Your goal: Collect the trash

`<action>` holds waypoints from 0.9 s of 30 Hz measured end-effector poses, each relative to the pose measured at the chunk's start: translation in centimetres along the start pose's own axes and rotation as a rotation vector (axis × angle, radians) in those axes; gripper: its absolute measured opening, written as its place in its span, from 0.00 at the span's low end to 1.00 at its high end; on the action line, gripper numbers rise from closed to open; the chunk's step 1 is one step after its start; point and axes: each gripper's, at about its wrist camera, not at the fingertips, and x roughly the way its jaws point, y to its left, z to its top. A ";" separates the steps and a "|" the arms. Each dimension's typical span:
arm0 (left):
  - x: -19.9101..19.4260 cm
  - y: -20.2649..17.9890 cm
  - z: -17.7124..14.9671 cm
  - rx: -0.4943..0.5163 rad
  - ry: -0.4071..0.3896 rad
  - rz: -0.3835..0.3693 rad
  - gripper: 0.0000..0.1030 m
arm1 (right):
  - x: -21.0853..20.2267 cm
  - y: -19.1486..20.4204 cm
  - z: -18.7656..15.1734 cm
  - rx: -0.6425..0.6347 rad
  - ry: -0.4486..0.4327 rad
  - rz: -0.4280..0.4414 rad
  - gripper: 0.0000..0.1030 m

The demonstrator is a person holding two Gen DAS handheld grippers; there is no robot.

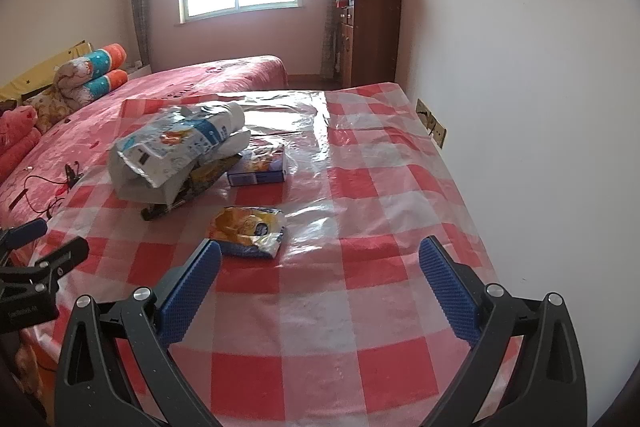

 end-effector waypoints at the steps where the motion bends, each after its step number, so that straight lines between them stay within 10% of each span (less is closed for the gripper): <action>1: -0.4 0.2 0.0 0.000 -0.004 0.003 0.97 | -0.4 0.1 -0.1 -0.003 -0.002 0.009 0.95; 27: -7.2 2.4 -1.3 -0.022 -0.136 0.090 0.97 | -8.6 1.9 -0.5 0.005 -0.084 0.086 0.95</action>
